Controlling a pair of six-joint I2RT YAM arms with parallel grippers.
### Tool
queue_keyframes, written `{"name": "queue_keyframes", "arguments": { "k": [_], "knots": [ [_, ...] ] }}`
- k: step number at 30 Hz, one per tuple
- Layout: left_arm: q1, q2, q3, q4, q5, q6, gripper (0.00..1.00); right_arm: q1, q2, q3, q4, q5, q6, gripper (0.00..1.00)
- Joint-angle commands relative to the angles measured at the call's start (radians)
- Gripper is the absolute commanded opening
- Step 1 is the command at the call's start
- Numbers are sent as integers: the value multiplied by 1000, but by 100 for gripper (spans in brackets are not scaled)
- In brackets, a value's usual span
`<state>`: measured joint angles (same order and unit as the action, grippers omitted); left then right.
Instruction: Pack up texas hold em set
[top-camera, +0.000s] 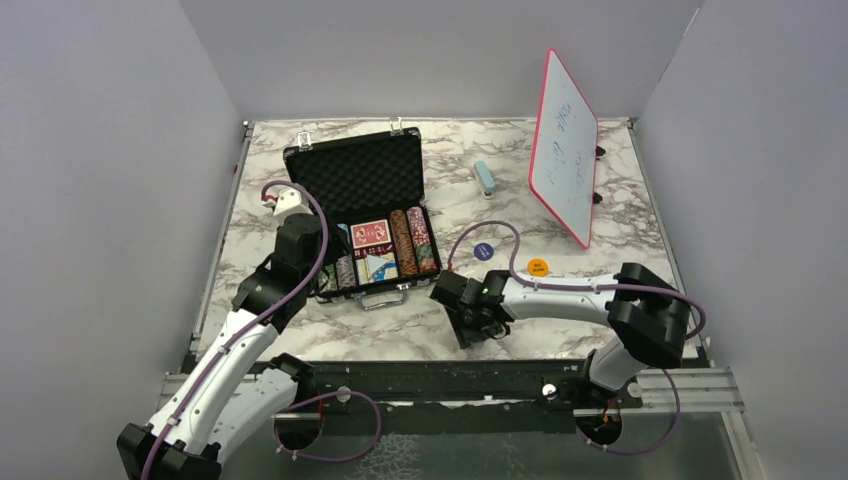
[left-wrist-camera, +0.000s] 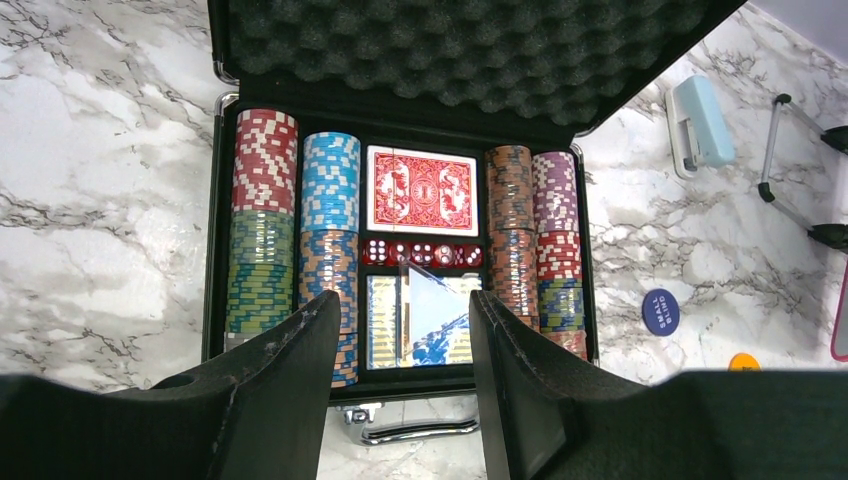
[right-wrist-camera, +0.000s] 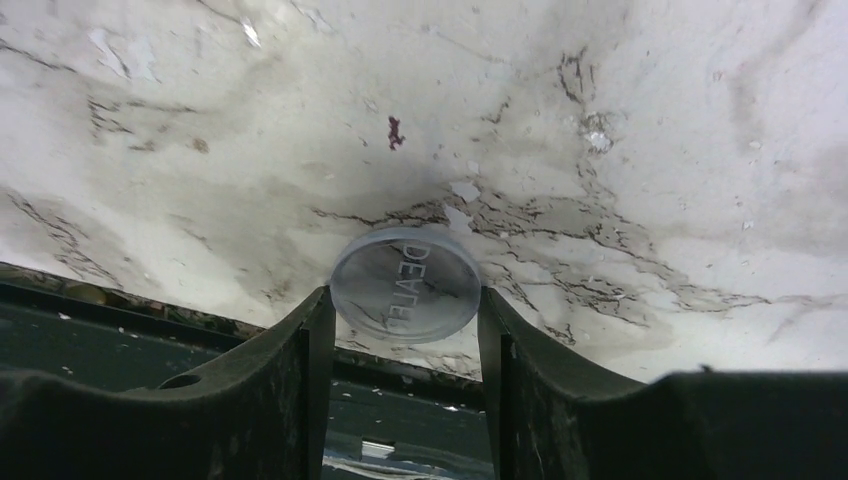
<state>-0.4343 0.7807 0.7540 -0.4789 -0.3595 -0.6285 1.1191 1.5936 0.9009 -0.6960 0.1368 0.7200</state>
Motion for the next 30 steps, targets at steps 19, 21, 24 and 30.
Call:
{"name": "queue_keyframes", "arguments": {
  "k": [19,21,24,30],
  "knots": [
    [-5,-96,122,-96,-132,94,54,-61,439,864,215,267,-258,49],
    [-6,-106,130,-118,-168,101,55,-85,519,965,196,247,-264,49],
    [-6,-121,141,-135,-181,116,57,-106,606,1051,210,228,-302,49],
    [-6,-122,132,-148,-177,112,57,-136,723,1153,207,171,-322,50]
  ]
}}
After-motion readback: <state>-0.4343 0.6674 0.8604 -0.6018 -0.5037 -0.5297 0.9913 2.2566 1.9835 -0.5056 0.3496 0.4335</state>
